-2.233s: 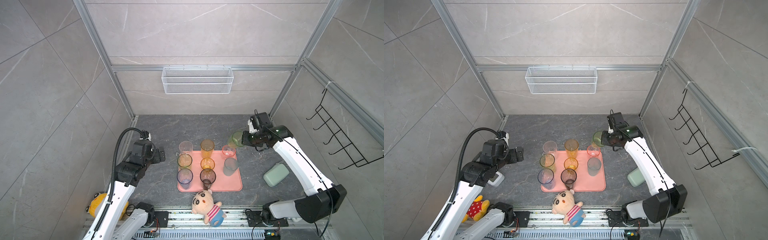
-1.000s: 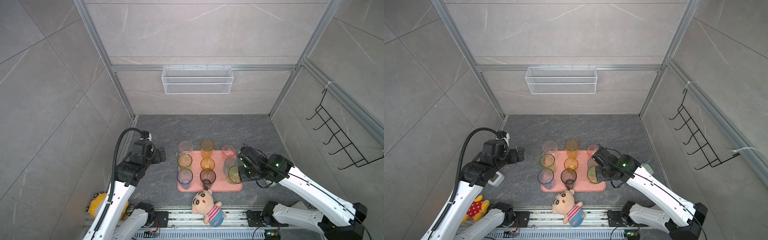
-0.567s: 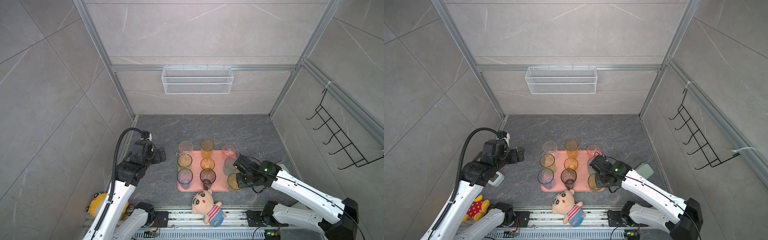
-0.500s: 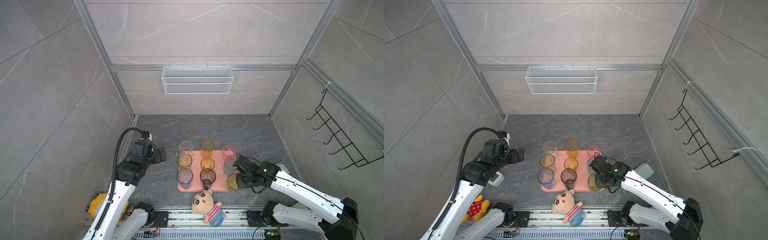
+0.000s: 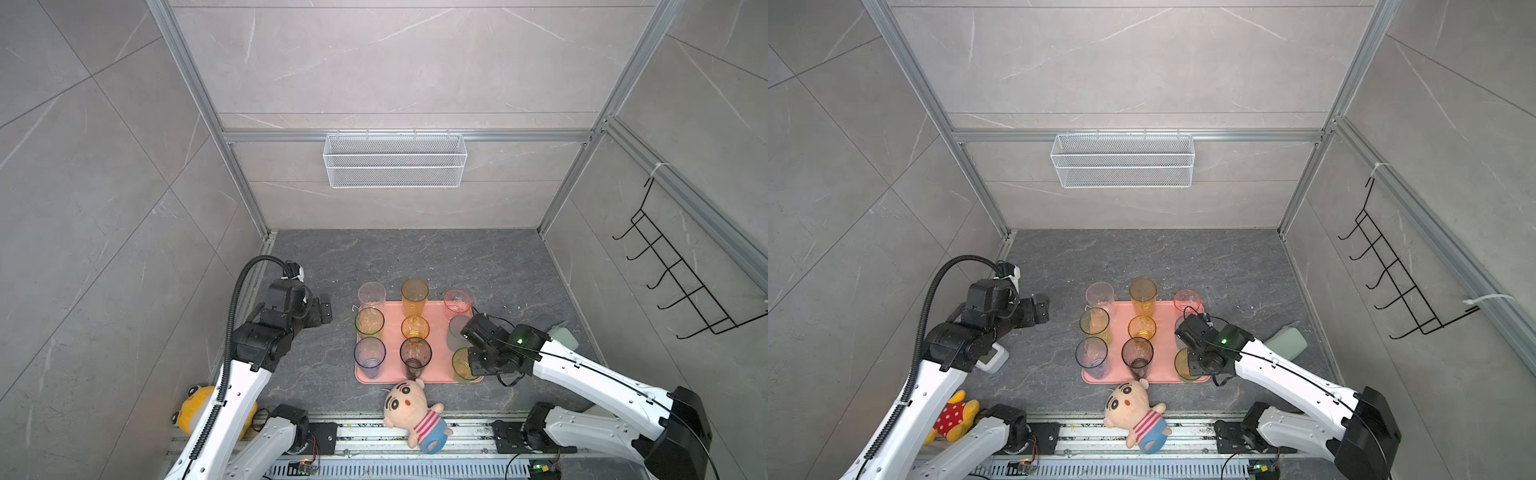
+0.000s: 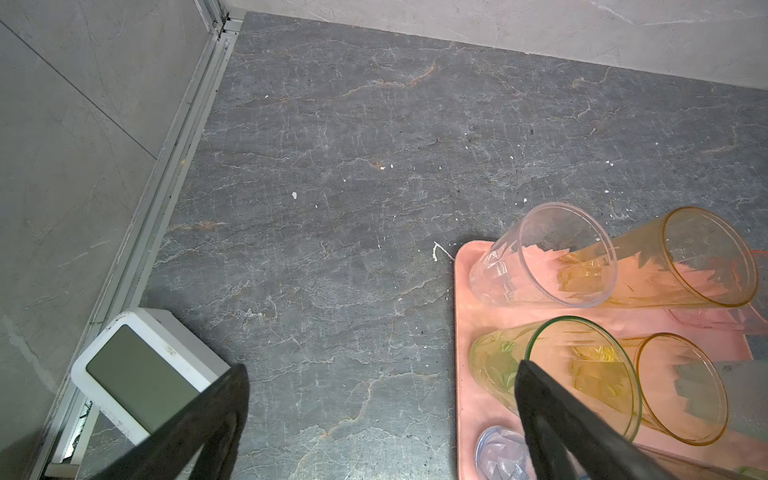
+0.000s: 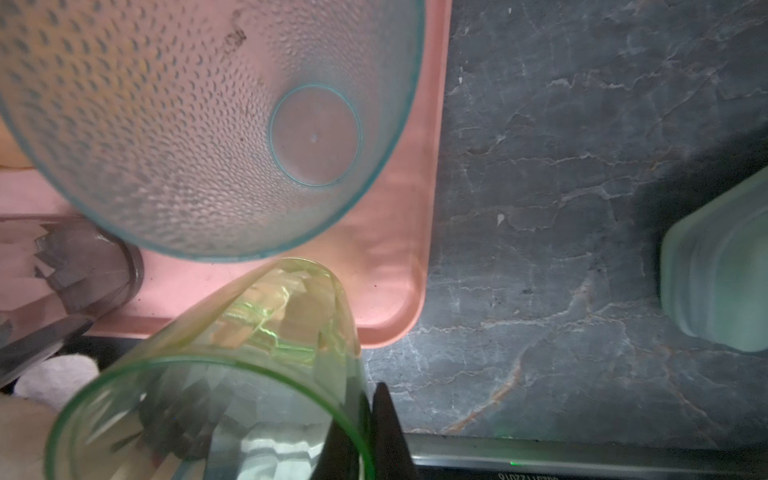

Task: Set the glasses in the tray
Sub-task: 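Lower the green glass onto the tray beside the teal glass and open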

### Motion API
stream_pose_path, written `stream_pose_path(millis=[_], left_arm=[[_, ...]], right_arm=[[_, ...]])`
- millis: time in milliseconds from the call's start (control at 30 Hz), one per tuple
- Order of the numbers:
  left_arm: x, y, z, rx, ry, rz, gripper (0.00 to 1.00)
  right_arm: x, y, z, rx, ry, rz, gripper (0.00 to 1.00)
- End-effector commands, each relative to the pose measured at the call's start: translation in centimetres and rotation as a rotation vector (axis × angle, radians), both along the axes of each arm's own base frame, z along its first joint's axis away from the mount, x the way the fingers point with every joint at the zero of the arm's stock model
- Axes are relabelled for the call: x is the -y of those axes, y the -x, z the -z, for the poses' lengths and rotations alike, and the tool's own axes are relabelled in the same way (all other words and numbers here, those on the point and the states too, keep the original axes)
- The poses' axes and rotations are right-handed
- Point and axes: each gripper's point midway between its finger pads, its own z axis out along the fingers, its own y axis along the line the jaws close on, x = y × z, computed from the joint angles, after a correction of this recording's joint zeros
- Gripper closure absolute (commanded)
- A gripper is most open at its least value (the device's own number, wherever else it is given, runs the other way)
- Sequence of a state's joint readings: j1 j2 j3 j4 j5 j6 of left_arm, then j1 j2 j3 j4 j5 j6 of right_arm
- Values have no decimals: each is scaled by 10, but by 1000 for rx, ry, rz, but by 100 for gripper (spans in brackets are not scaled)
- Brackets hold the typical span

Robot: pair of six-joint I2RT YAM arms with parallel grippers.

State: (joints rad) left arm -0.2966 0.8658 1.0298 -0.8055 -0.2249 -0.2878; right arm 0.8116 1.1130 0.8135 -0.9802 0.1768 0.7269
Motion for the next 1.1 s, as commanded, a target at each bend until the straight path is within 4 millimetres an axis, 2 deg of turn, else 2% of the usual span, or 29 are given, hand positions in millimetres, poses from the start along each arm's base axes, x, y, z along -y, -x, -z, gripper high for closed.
stream_pose_path(millis=[0,333,933,1067], left_arm=[[2,-5,-5,26,25,-5,0],[2,-4,-5,26,24,-4,0],[2,-4,-5,26,24,-3,0],[1,-4,-6,31,25,-4,0]], right_arm=[[-1,-5,3,23,4,22,100],[-4,-7,12,12,16,19,100],[2,-5,21,-7,84,12,100],[-2,-6,21,-5,67,10,91]])
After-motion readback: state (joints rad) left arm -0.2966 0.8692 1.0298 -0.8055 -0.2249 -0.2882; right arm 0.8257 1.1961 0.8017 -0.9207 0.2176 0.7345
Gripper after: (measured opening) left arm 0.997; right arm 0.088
